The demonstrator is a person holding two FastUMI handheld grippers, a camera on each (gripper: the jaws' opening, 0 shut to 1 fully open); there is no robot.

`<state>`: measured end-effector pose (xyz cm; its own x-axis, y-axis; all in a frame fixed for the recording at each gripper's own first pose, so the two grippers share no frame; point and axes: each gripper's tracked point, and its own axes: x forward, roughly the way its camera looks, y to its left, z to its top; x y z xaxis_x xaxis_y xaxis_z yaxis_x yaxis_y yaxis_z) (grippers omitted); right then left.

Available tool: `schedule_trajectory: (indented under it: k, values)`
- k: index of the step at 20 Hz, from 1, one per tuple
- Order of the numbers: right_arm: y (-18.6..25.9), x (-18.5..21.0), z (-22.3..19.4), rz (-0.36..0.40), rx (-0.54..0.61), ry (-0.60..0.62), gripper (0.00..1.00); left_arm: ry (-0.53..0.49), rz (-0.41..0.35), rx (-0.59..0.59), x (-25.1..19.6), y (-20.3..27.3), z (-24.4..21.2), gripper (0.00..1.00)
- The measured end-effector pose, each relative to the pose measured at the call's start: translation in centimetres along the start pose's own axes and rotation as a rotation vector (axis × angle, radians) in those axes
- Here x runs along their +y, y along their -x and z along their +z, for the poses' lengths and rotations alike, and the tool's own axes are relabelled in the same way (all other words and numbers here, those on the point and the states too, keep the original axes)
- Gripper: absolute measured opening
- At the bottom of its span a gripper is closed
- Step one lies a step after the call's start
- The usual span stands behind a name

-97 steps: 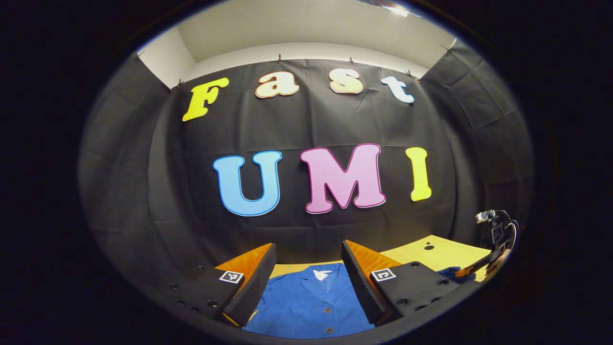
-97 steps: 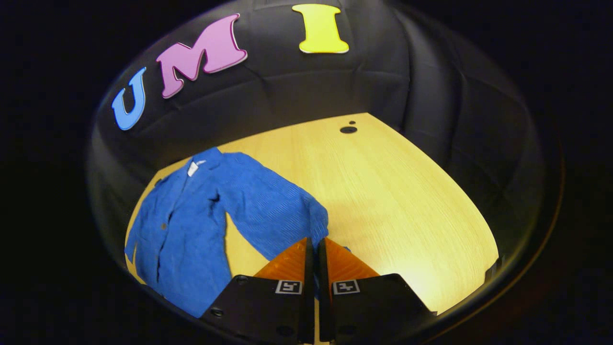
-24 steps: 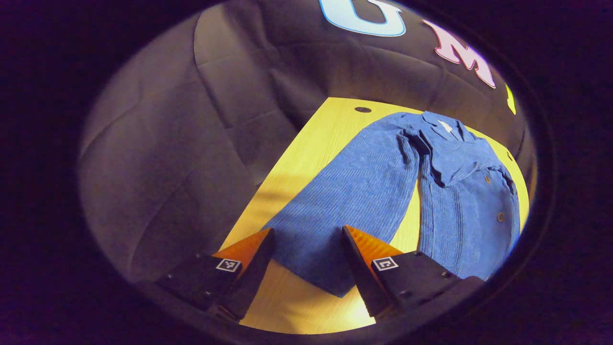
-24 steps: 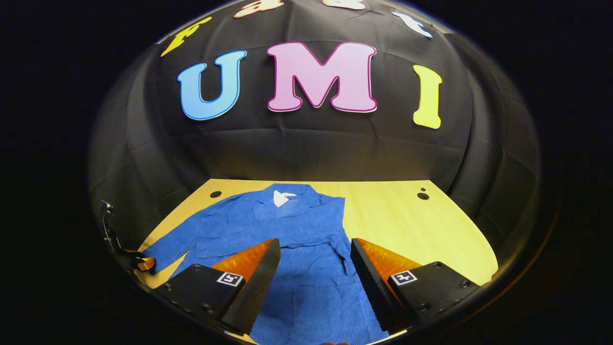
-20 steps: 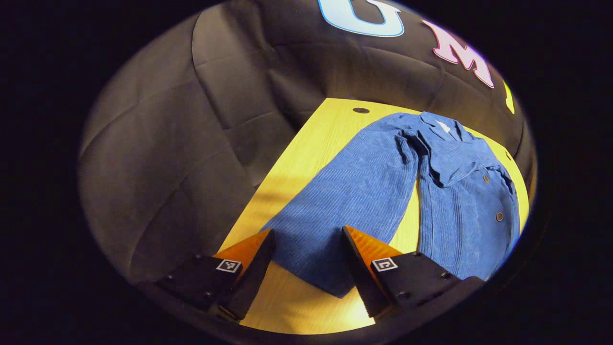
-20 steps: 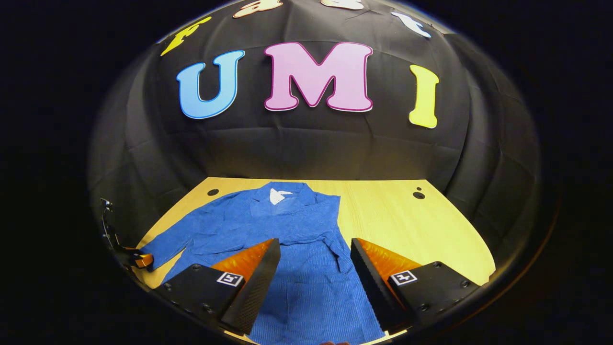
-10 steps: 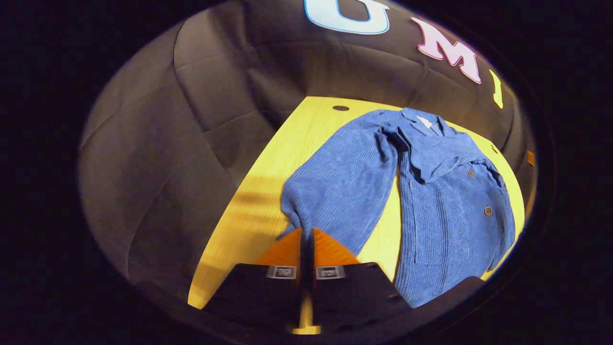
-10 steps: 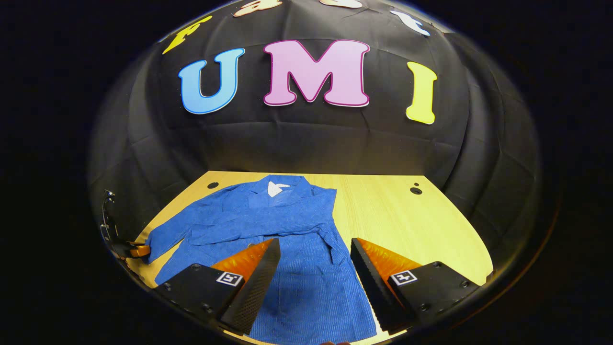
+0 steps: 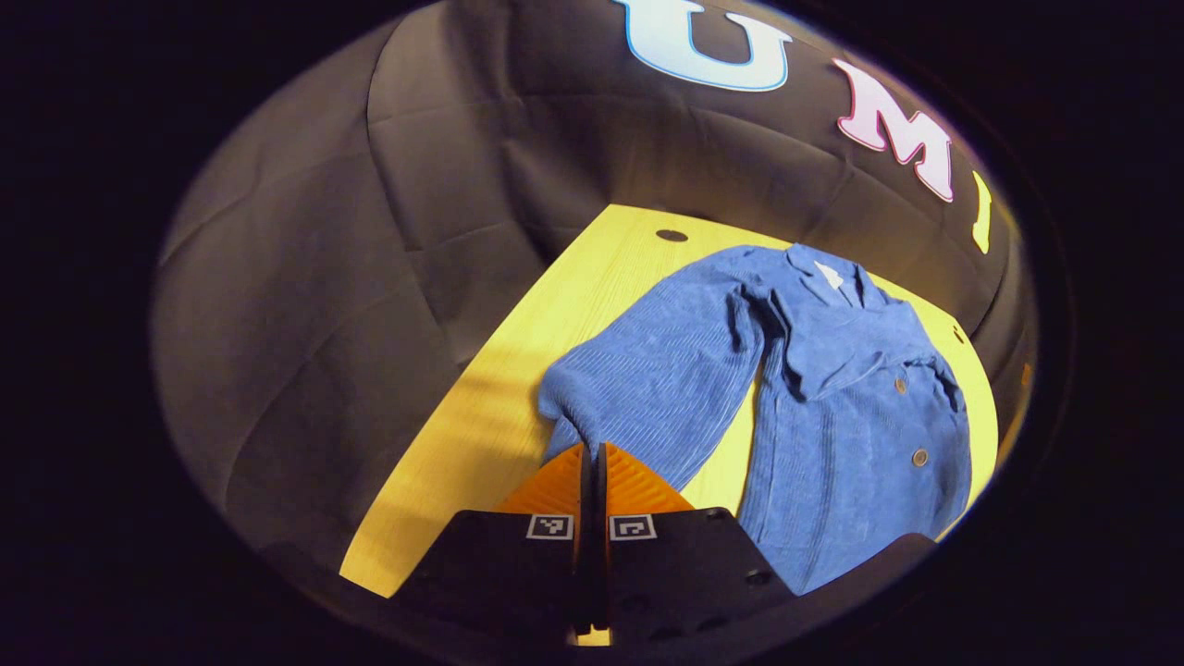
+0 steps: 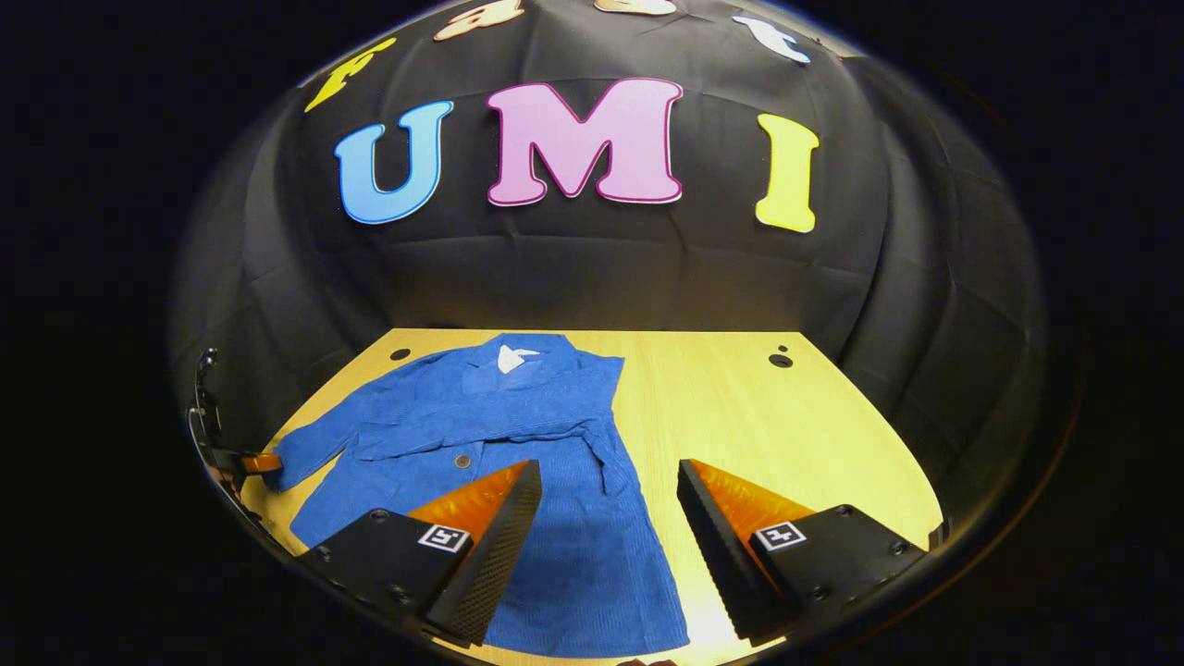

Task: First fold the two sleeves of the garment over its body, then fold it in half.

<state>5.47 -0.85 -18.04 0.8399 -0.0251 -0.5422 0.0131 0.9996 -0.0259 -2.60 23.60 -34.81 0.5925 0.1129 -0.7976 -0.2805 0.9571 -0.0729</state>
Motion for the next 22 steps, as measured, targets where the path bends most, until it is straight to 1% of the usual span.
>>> schedule_trajectory:
  k: [4, 6, 9, 13, 17, 22]
  values:
    - [0.7, -1.5, -0.8, -0.006, 0.005, -0.020, 0.95, -0.023, -0.012, -0.074, -1.9, 1.4, 4.9, 0.00]
    - [0.8, -2.0, -1.1, -0.012, 0.001, -0.034, 0.95, -0.040, -0.031, -0.109, -3.5, 2.1, 7.2, 0.00]
    - [2.0, -4.1, -2.0, -0.030, 0.005, -0.062, 0.95, -0.081, -0.059, -0.153, -6.3, 2.7, 10.4, 0.00]
    - [2.8, -6.2, -2.6, -0.059, 0.004, -0.078, 0.95, -0.142, -0.094, -0.186, -10.0, 3.0, 13.8, 0.00]
    - [3.8, -8.4, -3.1, -0.085, 0.000, -0.092, 0.95, -0.202, -0.133, -0.207, -14.4, 2.8, 16.1, 0.00]
    - [4.7, -11.6, -3.5, -0.124, -0.003, -0.107, 0.95, -0.271, -0.192, -0.211, -20.9, 2.4, 17.0, 0.00]
